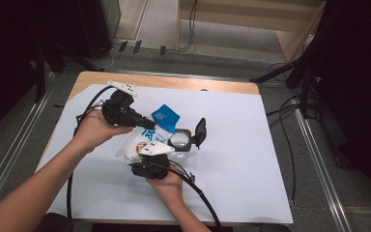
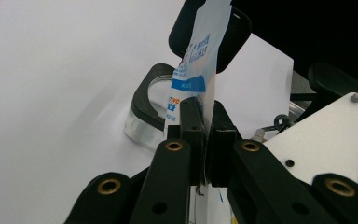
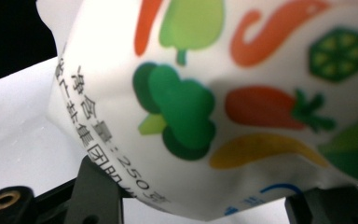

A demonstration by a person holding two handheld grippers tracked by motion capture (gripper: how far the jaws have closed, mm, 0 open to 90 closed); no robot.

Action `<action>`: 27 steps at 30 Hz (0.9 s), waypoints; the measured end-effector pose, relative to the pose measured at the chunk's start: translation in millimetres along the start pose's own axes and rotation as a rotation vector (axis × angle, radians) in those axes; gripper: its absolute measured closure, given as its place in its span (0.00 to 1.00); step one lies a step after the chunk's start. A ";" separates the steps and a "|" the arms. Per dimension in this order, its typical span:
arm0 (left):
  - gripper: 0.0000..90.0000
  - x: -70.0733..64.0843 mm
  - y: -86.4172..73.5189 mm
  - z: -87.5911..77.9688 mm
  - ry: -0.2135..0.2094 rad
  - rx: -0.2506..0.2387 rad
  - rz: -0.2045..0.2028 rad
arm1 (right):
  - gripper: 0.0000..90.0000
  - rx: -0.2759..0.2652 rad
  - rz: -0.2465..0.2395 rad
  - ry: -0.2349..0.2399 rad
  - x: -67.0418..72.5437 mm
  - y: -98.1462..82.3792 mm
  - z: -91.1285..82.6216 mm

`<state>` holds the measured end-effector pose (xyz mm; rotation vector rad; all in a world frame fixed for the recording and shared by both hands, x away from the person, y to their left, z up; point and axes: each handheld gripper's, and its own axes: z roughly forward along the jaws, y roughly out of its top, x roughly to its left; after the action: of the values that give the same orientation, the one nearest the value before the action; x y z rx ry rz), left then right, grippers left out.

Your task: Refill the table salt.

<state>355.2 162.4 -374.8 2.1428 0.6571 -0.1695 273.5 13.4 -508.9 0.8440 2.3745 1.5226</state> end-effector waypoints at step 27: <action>0.99 5.3 15.5 26.5 -0.014 0.034 -0.006 | 0.55 -0.020 0.107 0.032 -8.9 -2.6 -2.9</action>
<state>370.5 136.4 -382.0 2.1707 0.6566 -0.1998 278.6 5.4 -511.0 0.9636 2.3668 1.6091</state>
